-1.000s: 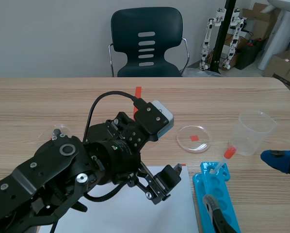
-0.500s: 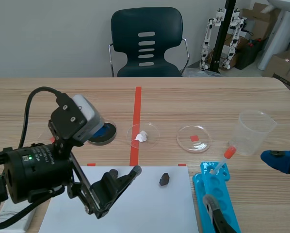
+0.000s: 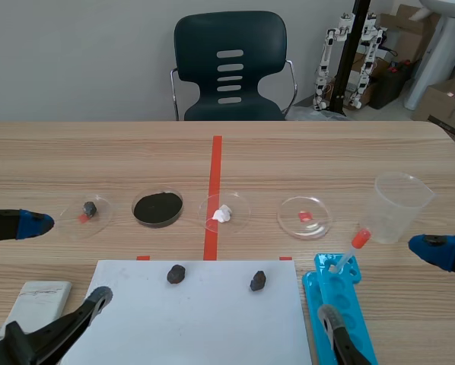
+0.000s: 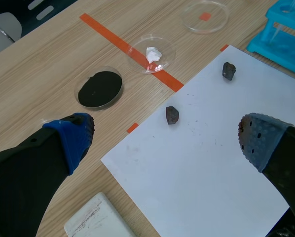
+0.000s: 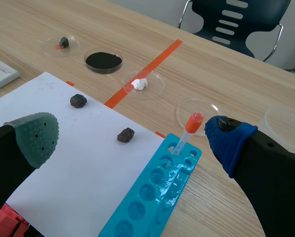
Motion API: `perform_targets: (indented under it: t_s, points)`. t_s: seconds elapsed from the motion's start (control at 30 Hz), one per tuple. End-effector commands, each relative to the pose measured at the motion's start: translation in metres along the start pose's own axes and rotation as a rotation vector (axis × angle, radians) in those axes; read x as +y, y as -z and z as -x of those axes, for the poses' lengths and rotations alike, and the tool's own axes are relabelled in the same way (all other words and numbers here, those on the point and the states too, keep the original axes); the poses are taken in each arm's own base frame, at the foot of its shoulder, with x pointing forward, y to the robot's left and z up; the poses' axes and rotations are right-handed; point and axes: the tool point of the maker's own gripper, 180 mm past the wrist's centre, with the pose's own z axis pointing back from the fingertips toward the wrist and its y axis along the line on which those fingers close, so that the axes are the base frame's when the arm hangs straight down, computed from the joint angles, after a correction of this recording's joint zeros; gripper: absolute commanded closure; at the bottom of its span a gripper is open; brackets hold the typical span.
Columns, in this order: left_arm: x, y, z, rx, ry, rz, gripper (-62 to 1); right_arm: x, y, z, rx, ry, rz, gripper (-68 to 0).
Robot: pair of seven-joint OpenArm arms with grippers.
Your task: Return to the home posture
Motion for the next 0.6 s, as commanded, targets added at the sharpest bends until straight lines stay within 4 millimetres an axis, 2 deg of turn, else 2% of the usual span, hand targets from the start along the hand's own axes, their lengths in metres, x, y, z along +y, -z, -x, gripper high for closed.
perform_targets:
  t_s: [0.0,0.17,0.33,0.57]
  points:
    - [-0.001,-0.004,-0.017,-0.059,-0.008,-0.014,-61.5,-0.002,0.001,-0.007,-0.025,-0.006,0.004,-62.3]
    - [0.004,-0.02,-0.03,-0.083,-0.003,-0.066,-61.5,-0.002,0.001,-0.007,-0.025,-0.006,0.004,-62.3]
    - [0.002,-0.024,-0.046,-0.131,0.005,-0.071,-61.5,-0.002,0.001,-0.007,-0.025,-0.006,0.004,-62.3]
    - [0.003,-0.024,-0.047,-0.134,0.007,-0.071,-61.5,-0.002,0.001,-0.007,-0.025,-0.006,0.004,-62.3]
